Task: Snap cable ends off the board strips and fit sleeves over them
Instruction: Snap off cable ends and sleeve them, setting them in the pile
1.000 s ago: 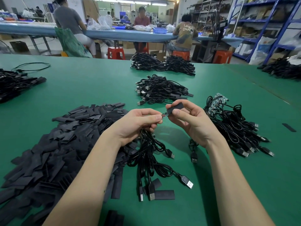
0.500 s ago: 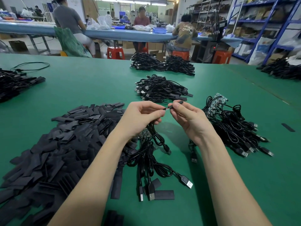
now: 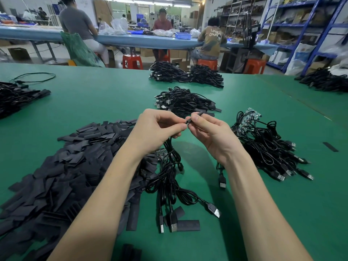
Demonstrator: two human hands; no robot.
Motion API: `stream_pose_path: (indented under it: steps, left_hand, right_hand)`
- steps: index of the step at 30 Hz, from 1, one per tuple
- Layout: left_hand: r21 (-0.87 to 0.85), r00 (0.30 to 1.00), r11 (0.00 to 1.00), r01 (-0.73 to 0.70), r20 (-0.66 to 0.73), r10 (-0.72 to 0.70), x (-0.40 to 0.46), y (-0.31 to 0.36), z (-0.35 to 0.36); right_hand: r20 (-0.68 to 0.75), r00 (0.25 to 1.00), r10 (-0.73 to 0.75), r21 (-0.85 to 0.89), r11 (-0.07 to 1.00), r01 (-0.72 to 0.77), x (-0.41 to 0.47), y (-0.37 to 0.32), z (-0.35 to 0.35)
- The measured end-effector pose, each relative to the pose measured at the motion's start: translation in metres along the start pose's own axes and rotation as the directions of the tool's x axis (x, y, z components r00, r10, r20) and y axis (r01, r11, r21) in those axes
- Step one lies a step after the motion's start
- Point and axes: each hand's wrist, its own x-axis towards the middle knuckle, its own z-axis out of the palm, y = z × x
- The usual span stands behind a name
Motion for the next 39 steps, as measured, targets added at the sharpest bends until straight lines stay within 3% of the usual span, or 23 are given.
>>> stream_pose_path:
  steps: [5, 22, 27, 39]
  left_hand:
    - [-0.088, 1.000, 0.996, -0.005, -0.011, 0.004, -0.001, 0.002, 0.001]
    - [-0.150, 1.000, 0.988, -0.019, -0.003, 0.018, -0.003, 0.005, 0.012]
    - [-0.230, 0.999, 0.973, 0.033, 0.007, -0.032, -0.001, 0.005, 0.017]
    - [-0.108, 0.998, 0.993, 0.037, -0.054, -0.043, -0.001, -0.004, 0.017]
  right_hand:
    - [0.033, 0.999, 0.000, 0.048, 0.999, -0.002, 0.000, 0.000, -0.001]
    - [0.088, 0.996, 0.022, -0.170, 0.985, -0.007, -0.005, -0.007, -0.010]
    - [0.001, 0.995, -0.102, -0.106, 0.989, 0.101, -0.002, -0.003, -0.008]
    - [-0.076, 0.976, -0.205, -0.116, 0.974, 0.196, 0.002, 0.012, -0.001]
